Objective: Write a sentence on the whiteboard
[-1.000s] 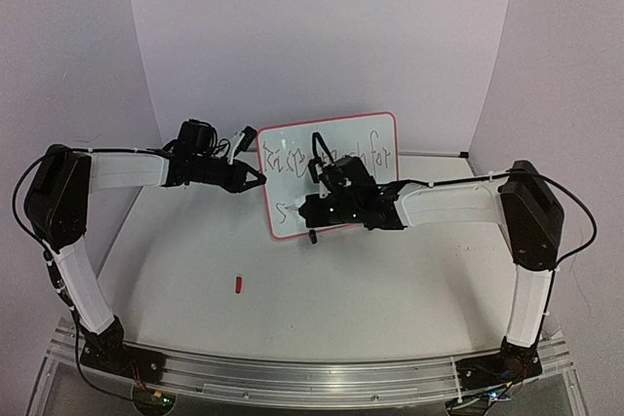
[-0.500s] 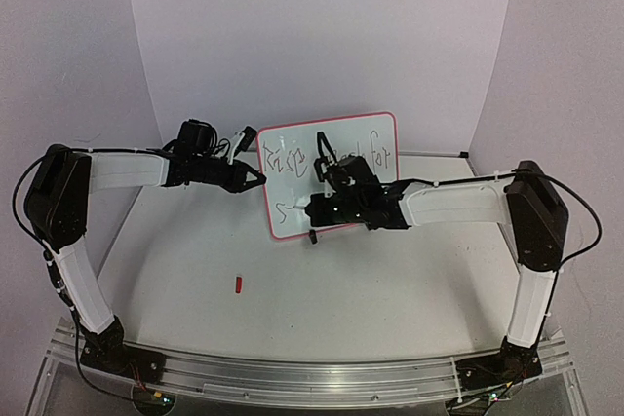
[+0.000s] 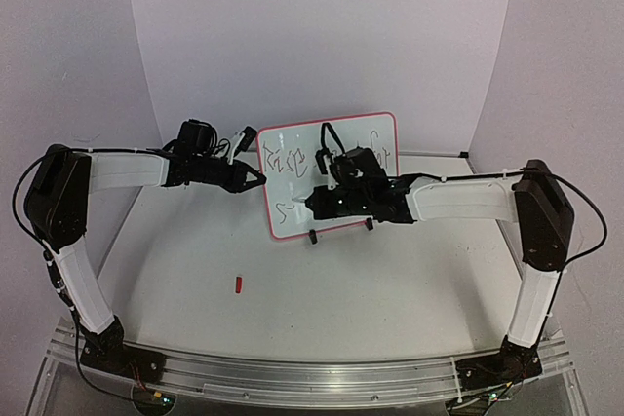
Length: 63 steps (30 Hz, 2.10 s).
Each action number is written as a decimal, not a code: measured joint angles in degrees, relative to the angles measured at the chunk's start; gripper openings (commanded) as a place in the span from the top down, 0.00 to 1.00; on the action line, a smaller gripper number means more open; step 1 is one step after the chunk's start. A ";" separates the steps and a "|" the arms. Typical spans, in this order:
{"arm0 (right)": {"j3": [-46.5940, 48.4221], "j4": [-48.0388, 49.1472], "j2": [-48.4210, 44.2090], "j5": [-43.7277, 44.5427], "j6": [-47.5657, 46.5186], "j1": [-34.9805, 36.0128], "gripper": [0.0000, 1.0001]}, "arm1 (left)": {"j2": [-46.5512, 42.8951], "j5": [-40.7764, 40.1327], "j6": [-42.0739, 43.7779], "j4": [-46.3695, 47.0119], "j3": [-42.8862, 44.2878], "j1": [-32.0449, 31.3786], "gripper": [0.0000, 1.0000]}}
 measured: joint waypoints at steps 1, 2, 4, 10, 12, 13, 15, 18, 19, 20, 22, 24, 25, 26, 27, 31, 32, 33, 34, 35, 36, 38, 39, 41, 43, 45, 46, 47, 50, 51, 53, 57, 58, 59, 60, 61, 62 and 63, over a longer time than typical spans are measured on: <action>0.07 0.09 0.00 -0.04 -0.04 -0.02 1.00 | 0.00 0.00 0.00 0.00 0.00 -0.02 1.00; 0.09 0.09 0.00 -0.07 -0.17 -0.02 1.00 | 0.00 0.00 0.00 0.00 0.00 -0.02 1.00; 0.33 0.04 0.00 -0.20 -0.26 -0.02 1.00 | 0.00 0.00 0.00 0.00 0.00 -0.02 1.00; 1.55 0.39 0.55 -0.70 -0.44 -0.02 1.00 | 0.00 0.00 0.02 0.00 0.00 0.00 1.00; 1.75 0.50 1.07 -0.70 -0.44 -0.02 1.00 | 0.00 0.00 0.02 0.00 0.00 -0.02 1.00; 1.75 0.50 1.29 -0.70 -0.44 -0.04 1.00 | 0.00 0.00 0.00 0.00 0.00 -0.02 1.00; 1.77 0.44 1.95 -0.90 -0.44 -0.11 1.00 | 0.00 -0.04 0.00 0.00 0.00 0.00 1.00; 1.77 0.35 2.29 -0.98 -0.44 -0.09 1.00 | 0.00 -0.02 0.02 0.00 0.00 0.00 1.00; 1.77 0.35 2.38 -1.09 -0.44 -0.09 1.00 | 0.00 -0.04 0.02 0.00 0.00 0.00 1.00; 1.77 0.35 2.45 -1.20 -0.44 -0.09 1.00 | 0.00 -0.04 0.00 0.00 0.00 0.02 1.00; 1.77 0.33 2.47 -1.38 -0.39 -0.11 1.00 | 0.00 -0.04 0.00 0.00 0.00 0.02 1.00; 1.75 0.35 2.47 -1.42 -0.35 -0.11 1.00 | 0.00 -0.04 0.00 0.00 0.00 0.02 1.00; 1.64 0.42 2.47 -1.44 -0.22 -0.11 1.00 | 0.00 -0.04 0.00 0.00 0.00 0.02 1.00; 1.51 0.48 2.47 -1.51 -0.15 -0.11 1.00 | 0.00 -0.04 0.02 0.00 0.00 0.02 1.00; 1.18 0.72 2.47 -1.57 -0.09 -0.11 1.00 | 0.00 -0.02 0.02 0.00 0.00 0.02 1.00; -0.35 0.68 2.47 -1.88 0.35 -0.13 1.00 | 0.00 -0.02 0.02 0.00 0.00 0.02 1.00; -0.63 0.61 2.47 -1.92 0.48 -0.13 1.00 | 0.00 0.00 0.02 0.00 0.00 0.02 1.00; -0.94 0.57 2.47 -1.97 0.63 -0.15 1.00 | 0.00 0.00 0.02 0.00 0.00 0.02 1.00; -1.11 0.50 2.47 -2.01 0.74 -0.15 1.00 | 0.00 0.00 0.02 0.00 0.00 0.00 1.00; -1.18 0.50 2.49 -2.01 0.76 -0.15 1.00 | 0.00 0.00 0.02 0.00 0.00 0.00 1.00; -1.31 0.50 2.49 -2.03 0.92 -0.15 1.00 | 0.00 0.00 0.02 0.00 0.00 0.00 1.00; -1.33 0.52 2.56 -2.10 0.92 -0.15 1.00 | 0.00 0.00 0.02 0.00 0.00 0.00 1.00; -1.33 0.52 2.60 -2.19 0.92 -0.15 1.00 | 0.00 0.00 0.02 0.00 0.00 0.00 1.00; -1.31 0.55 2.71 -2.32 0.94 -0.15 1.00 | 0.00 0.00 0.02 0.00 0.00 0.00 1.00; -1.33 0.52 2.86 -2.47 1.03 -0.15 1.00 | 0.00 0.00 0.02 0.00 0.00 0.00 1.00; -1.33 0.55 2.99 -2.62 1.14 -0.15 1.00 | 0.00 0.00 0.02 0.00 0.00 0.00 1.00; -1.33 0.55 3.13 -2.75 1.16 -0.15 1.00 | 0.00 -0.02 0.02 0.00 0.00 0.00 1.00; -1.33 0.55 3.23 -2.91 1.25 -0.13 1.00 | 0.00 0.00 0.02 0.00 0.00 0.00 1.00; -1.40 0.55 3.45 -3.19 1.38 -0.13 1.00 | 0.00 0.00 0.02 0.00 0.00 0.00 1.00; -1.51 0.50 3.45 -3.19 1.38 -0.13 1.00 | 0.00 0.00 0.02 0.00 0.00 0.00 1.00; -1.55 0.48 3.45 -3.13 1.36 -0.13 1.00 | 0.00 0.00 0.02 0.00 0.00 0.00 1.00; -1.53 0.20 3.43 -2.69 1.01 -0.13 1.00 | 0.00 -0.02 0.02 0.00 0.00 0.00 1.00; -1.55 0.15 3.43 -2.64 0.90 -0.13 1.00 | 0.00 -0.02 0.02 0.00 0.00 0.00 1.00; -1.55 0.02 3.34 -2.62 0.68 -0.13 1.00 | 0.00 0.00 0.02 0.00 0.00 0.00 1.00; -1.55 -0.26 3.17 -2.45 0.39 -0.13 1.00 | 0.00 0.00 0.02 0.00 0.00 0.00 1.00; -1.64 -0.31 2.86 -2.32 0.20 -0.15 1.00 | 0.00 0.00 0.02 0.00 0.00 0.00 1.00; -1.90 -0.24 2.38 -2.16 0.00 -0.15 1.00 | 0.00 0.00 0.02 0.00 0.00 0.00 1.00; -2.29 -0.22 1.79 -2.10 -0.11 -0.15 1.00 | 0.00 0.00 0.02 0.00 0.00 0.00 1.00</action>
